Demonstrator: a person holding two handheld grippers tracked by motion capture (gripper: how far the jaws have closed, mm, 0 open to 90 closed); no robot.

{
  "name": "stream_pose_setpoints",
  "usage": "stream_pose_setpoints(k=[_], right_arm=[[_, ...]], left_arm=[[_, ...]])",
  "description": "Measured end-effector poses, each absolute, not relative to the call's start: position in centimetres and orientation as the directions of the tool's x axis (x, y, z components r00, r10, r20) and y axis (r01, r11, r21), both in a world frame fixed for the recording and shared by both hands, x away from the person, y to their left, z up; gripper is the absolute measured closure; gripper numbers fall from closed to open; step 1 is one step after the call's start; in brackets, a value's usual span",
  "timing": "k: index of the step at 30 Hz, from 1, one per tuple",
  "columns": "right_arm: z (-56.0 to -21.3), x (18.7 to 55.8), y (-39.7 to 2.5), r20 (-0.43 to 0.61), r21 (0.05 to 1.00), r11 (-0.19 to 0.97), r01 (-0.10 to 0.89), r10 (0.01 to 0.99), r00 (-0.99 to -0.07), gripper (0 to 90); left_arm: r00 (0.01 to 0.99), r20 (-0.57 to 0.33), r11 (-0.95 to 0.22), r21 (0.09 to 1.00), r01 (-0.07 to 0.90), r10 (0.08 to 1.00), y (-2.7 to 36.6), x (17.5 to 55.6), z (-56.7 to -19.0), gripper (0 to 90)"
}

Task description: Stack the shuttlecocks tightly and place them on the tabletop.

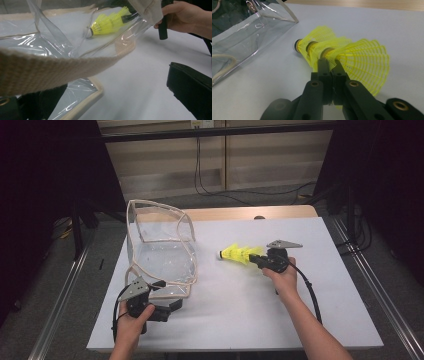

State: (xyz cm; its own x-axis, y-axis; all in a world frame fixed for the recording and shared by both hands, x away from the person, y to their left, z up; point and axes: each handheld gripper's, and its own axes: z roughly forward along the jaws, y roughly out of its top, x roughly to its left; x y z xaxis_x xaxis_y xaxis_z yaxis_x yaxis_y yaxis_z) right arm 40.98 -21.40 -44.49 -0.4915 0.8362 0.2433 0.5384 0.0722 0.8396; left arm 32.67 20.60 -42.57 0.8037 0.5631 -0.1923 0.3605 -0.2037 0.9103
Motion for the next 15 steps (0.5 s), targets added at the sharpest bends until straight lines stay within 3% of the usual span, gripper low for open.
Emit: stream_pose_setpoints(k=[15], right_arm=[[-44.67, 41.16, -20.74, 0.240, 0.836, 0.085, 0.542, 0.832, -0.501, 88.9]], left_arm=[[0.803, -0.195, -0.198, 0.912, 0.360, 0.563, 20.62, 32.64, -42.54, 3.3]])
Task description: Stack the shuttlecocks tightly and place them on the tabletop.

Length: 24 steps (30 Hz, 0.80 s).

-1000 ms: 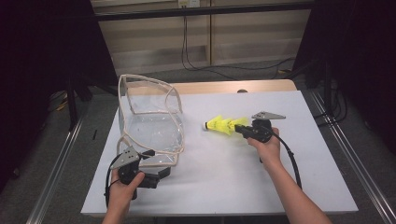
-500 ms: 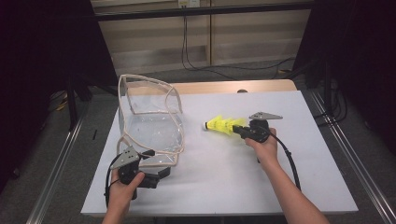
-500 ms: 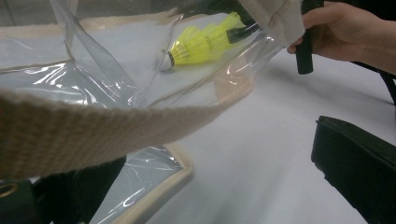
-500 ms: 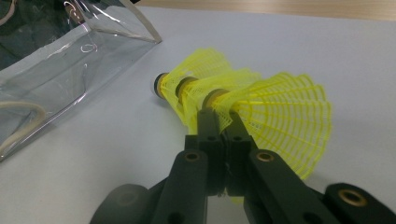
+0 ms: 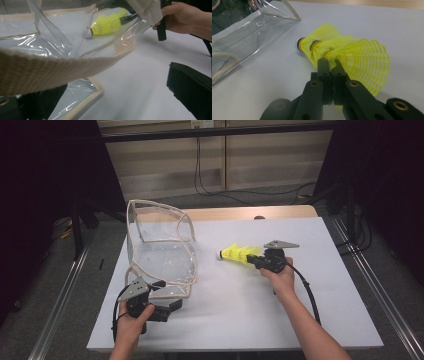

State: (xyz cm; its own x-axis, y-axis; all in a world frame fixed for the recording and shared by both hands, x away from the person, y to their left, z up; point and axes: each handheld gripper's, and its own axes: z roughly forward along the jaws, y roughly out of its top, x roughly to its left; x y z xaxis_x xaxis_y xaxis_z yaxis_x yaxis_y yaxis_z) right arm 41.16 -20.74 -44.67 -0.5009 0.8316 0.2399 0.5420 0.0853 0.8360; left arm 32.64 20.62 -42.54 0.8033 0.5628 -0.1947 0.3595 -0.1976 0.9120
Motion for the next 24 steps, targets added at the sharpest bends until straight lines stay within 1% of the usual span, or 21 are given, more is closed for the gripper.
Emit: stream_pose_setpoints(k=[12, 24], right_arm=[[-44.99, 41.25, -20.60, 0.236, 0.826, 0.099, 0.555, 0.833, -0.500, 87.4], [-45.19, 41.12, -20.48, 0.213, 0.812, 0.132, 0.568, 0.840, -0.499, 78.4]], left_arm=[[0.805, -0.192, -0.204, 0.911, 0.359, 0.561, 20.60, 32.65, -42.56, 3.3], [0.803, -0.195, -0.198, 0.912, 0.360, 0.563, 20.60, 32.62, -42.54, 3.3]])
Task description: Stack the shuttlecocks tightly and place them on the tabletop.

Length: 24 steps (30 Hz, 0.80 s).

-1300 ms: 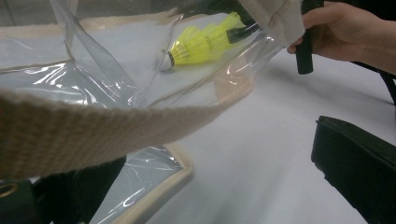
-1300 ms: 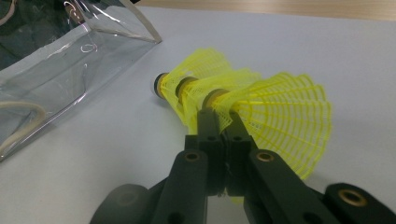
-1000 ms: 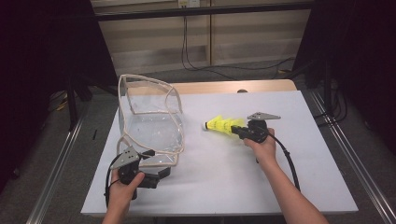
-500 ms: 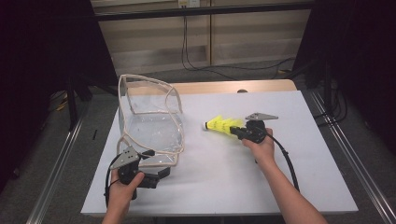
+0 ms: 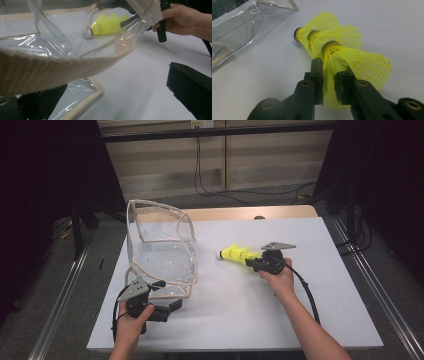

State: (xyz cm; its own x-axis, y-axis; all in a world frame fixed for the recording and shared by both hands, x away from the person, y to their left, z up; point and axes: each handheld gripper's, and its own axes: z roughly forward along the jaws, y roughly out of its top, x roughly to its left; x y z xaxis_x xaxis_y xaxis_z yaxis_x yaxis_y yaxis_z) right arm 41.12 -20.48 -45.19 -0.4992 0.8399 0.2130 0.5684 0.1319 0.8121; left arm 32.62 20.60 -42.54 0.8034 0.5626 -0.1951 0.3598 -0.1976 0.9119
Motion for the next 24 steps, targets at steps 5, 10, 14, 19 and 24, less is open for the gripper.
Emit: stream_pose_setpoints(k=[5, 10, 14, 19, 24], right_arm=[[-45.1, 41.0, -20.4, 0.206, 0.811, 0.141, 0.568, 0.839, -0.503, 75.3], [-45.0, 40.8, -20.7, 0.201, 0.810, 0.145, 0.568, 0.841, -0.502, 72.3], [-44.9, 40.5, -20.9, 0.198, 0.807, 0.148, 0.571, 0.844, -0.498, 69.7], [-44.9, 40.2, -21.4, 0.196, 0.806, 0.143, 0.575, 0.851, -0.486, 67.4], [-44.8, 39.9, -21.8, 0.198, 0.803, 0.144, 0.578, 0.851, -0.487, 67.9]], left_arm=[[0.804, -0.191, -0.200, 0.913, 0.357, 0.563, 20.6, 32.6, -42.5, 3.3], [0.803, -0.195, -0.196, 0.912, 0.359, 0.564, 20.7, 32.6, -42.5, 3.3], [0.803, -0.191, -0.200, 0.912, 0.358, 0.565, 20.7, 32.6, -42.5, 3.3], [0.803, -0.189, -0.202, 0.912, 0.357, 0.565, 20.7, 32.6, -42.5, 3.3], [0.803, -0.188, -0.202, 0.912, 0.356, 0.566, 20.6, 32.6, -42.5, 3.3]])
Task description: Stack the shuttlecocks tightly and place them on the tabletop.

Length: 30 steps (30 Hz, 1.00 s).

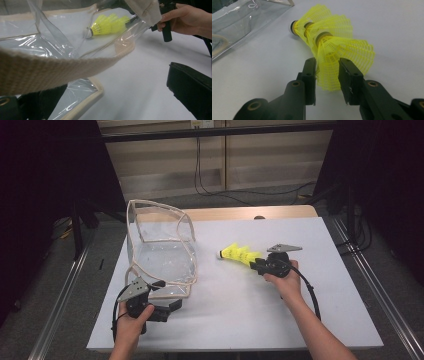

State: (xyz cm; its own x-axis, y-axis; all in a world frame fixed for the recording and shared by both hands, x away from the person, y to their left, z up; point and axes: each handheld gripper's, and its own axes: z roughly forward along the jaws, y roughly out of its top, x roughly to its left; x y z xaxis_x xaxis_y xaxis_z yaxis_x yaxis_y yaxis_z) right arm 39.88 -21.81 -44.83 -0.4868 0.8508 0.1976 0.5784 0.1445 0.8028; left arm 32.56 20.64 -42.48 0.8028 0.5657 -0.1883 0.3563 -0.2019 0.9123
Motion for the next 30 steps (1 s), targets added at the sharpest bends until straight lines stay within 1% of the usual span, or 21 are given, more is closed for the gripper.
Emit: stream_pose_setpoints(k=[2, 3, 5, 9, 12, 13, 17, 30], right_arm=[[-44.8, 39.8, -21.8, 0.198, 0.800, 0.145, 0.583, 0.852, -0.484, 68.2], [-44.8, 39.7, -21.8, 0.203, 0.799, 0.145, 0.583, 0.848, -0.489, 70.3], [-44.7, 39.7, -21.7, 0.197, 0.800, 0.156, 0.579, 0.843, -0.500, 71.6], [-44.8, 39.7, -21.4, 0.201, 0.804, 0.152, 0.574, 0.839, -0.505, 79.6], [-45.0, 39.9, -21.4, 0.206, 0.793, 0.160, 0.587, 0.837, -0.506, 87.6], [-45.1, 39.9, -21.4, 0.211, 0.787, 0.163, 0.595, 0.835, -0.508, 88.6], [-45.2, 40.0, -21.4, 0.216, 0.788, 0.161, 0.594, 0.831, -0.513, 90.0], [-44.1, 40.4, -21.2, 0.200, 0.809, 0.171, 0.562, 0.819, -0.538, 90.0]], left_arm=[[0.803, -0.189, -0.201, 0.912, 0.357, 0.565, 20.6, 32.6, -42.5, 3.3], [0.803, -0.189, -0.200, 0.913, 0.356, 0.566, 20.6, 32.6, -42.5, 3.3], [0.803, -0.189, -0.200, 0.913, 0.355, 0.565, 20.6, 32.5, -42.4, 3.3], [0.802, -0.188, -0.200, 0.913, 0.356, 0.567, 20.6, 32.5, -42.4, 3.3], [0.802, -0.187, -0.201, 0.913, 0.355, 0.567, 20.6, 32.5, -42.4, 3.3], [0.802, -0.186, -0.203, 0.913, 0.355, 0.567, 20.7, 32.6, -42.4, 3.3], [0.802, -0.188, -0.201, 0.913, 0.356, 0.567, 20.6, 32.6, -42.5, 3.3], [0.803, -0.188, -0.203, 0.912, 0.356, 0.565, 20.6, 32.6, -42.5, 3.3]])
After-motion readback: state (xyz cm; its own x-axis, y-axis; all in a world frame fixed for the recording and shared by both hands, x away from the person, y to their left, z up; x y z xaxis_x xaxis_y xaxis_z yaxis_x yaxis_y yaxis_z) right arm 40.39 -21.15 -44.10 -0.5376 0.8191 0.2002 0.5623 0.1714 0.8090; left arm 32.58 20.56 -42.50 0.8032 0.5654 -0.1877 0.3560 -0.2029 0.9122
